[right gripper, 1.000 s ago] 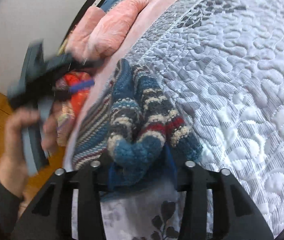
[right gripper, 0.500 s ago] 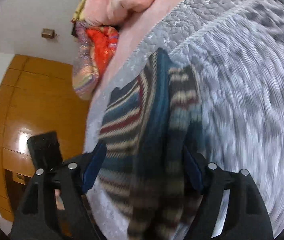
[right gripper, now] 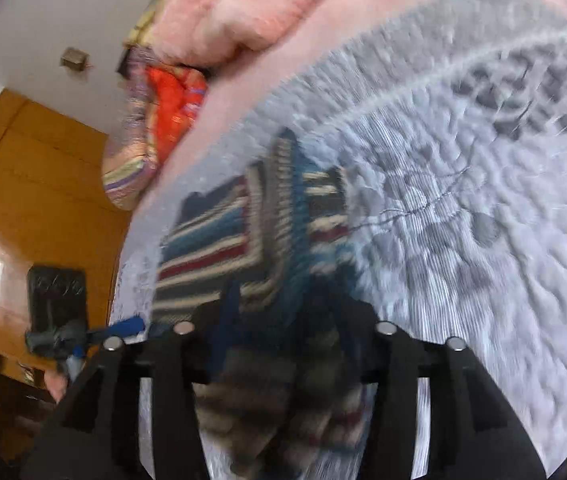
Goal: Fold small clothes
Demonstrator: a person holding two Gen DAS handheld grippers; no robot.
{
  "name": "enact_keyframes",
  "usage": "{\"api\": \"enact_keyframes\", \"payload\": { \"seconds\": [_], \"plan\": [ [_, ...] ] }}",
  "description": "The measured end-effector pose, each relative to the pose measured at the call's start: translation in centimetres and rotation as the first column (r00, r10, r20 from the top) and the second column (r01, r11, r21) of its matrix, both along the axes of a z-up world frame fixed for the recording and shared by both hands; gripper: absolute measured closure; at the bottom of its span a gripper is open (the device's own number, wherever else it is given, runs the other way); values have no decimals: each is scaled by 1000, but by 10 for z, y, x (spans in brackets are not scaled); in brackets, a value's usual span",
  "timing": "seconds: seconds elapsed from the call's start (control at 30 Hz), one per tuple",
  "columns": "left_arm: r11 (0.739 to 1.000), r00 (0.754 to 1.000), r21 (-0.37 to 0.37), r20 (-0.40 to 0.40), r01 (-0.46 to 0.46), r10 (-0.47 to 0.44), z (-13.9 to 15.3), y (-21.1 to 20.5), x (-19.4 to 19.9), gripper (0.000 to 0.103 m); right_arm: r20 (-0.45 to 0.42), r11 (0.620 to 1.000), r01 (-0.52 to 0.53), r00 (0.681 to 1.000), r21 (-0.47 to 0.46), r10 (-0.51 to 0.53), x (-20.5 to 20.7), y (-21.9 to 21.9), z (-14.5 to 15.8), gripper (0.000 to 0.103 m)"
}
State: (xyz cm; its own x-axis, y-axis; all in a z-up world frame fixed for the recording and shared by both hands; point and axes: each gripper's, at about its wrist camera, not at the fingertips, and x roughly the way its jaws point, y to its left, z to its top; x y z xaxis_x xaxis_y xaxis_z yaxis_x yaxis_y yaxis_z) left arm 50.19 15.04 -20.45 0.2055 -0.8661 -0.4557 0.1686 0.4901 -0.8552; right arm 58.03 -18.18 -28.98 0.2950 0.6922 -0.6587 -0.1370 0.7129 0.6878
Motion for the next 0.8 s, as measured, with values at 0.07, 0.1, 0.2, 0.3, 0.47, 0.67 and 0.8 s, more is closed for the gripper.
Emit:
{"api": "enact_keyframes", "payload": {
  "seconds": [0.07, 0.1, 0.2, 0.3, 0.47, 0.67, 0.8],
  "plan": [
    [999, 1000, 17, 2, 31, -31, 1, -5, -2, 37, -18, 999, -47, 999, 12, 47, -26, -1, 9, 52],
    [999, 999, 32, -8, 38, -38, -3, -7, -2, 37, -33, 998, -61, 998, 8, 62, -30, 2, 6, 51],
    [996, 996, 71, -71, 53, -48, -26, -17, 5, 38, -113, 987, -147, 984, -72, 138, -48, 14, -13, 90],
    [993, 990, 102, -132, 63, -50, -44, -29, 11, 45, -224, 998, -61, 973, -30, 53, -52, -5, -43, 95],
    [987, 990, 125, -112, 101, -87, -29, -31, 0, 48, -163, 995, -85, 984, -56, 75, -73, -6, -22, 89],
    [970, 983, 178, -113, 164, -145, -37, -44, -12, 47, 36, 981, -83, 995, -177, 91, -92, 13, 35, 85],
    [963, 977, 222, -183, 151, -111, -72, -45, -15, 57, -106, 946, -142, 988, -293, 116, -81, 31, -8, 89]
  ]
}}
